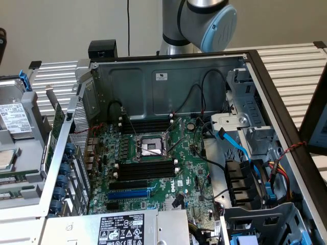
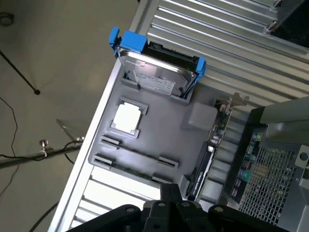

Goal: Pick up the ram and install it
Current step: 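Pick up the ram and move it above insertion slot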

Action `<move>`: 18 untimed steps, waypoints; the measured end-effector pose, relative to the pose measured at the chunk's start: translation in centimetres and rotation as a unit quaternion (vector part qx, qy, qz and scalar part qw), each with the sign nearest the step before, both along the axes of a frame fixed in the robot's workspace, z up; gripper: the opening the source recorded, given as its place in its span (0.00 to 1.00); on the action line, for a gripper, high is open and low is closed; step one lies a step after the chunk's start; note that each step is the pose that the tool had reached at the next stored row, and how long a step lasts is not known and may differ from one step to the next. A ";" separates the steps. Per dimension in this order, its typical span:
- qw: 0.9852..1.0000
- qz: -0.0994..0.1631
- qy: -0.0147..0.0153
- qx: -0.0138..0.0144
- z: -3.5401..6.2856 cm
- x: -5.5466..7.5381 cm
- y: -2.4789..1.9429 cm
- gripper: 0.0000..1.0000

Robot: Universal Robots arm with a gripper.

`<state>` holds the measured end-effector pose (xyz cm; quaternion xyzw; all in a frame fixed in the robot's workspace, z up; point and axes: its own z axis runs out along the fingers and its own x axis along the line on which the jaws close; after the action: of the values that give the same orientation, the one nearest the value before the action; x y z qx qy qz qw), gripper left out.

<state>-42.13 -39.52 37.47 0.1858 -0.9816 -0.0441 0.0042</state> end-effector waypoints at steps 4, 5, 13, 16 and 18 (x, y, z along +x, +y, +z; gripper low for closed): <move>0.999 0.036 0.000 0.000 -0.04 0.0 0.00 0.10; 0.999 0.045 0.000 0.000 -0.05 0.0 0.00 0.10; 0.993 0.118 0.000 0.000 -0.13 0.0 0.00 0.10; 0.989 0.145 0.000 0.001 -0.16 0.0 0.00 0.10; 0.987 0.162 0.000 0.000 -0.17 0.0 0.00 0.10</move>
<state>-42.14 -39.52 37.30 0.3428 -0.9383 -0.0434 0.0113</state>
